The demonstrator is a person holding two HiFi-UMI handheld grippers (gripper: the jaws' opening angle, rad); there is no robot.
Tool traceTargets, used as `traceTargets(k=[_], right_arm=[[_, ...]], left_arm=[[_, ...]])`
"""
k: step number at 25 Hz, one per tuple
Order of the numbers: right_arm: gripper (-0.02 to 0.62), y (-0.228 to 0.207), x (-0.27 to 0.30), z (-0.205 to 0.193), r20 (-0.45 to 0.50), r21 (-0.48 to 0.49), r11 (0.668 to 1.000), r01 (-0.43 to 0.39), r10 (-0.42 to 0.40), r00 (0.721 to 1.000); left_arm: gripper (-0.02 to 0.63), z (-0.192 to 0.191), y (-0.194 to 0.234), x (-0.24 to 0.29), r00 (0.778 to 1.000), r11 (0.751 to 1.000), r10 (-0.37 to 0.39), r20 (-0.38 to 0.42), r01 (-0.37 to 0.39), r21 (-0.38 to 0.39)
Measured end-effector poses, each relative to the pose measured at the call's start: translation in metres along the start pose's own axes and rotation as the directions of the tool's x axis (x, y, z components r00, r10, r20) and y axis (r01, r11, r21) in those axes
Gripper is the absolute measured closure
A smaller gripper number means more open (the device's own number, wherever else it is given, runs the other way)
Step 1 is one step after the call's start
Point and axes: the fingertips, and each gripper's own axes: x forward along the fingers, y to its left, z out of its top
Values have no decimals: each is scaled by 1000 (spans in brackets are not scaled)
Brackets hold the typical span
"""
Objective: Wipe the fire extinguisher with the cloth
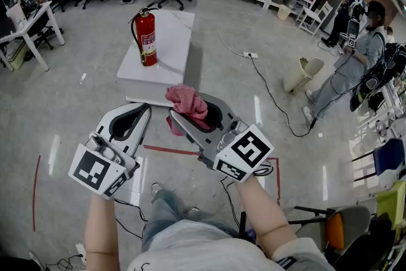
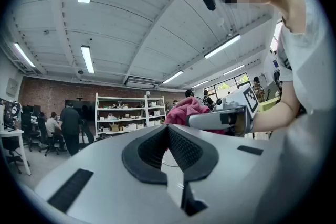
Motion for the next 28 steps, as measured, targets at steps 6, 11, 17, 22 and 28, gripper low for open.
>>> traceTargets(k=[6,11,17,22,28], right_arm=[[434,7,-8,1,1,1,1000,-5,5,1000],[433,10,2,-3,-9,2,1000,-11,11,1000],[434,10,34,-17,-48,-5,998,-59,58,997],[445,0,84,-21,-68,-68,995,-74,70,995],[449,-23,145,-22,-39,-62,996,-65,63,997]], left_arm=[[597,2,-8,-6,1000,1000,4,2,-4,-15],[597,0,3,-6,1000,1000,8,3,-8,-28],[597,-8,33,-1,1000,999,0,2,0,-44],[597,-7,84,3,1000,999,-10,13,10,-32],[597,-11,150,12,998,999,-38,40,39,-19]])
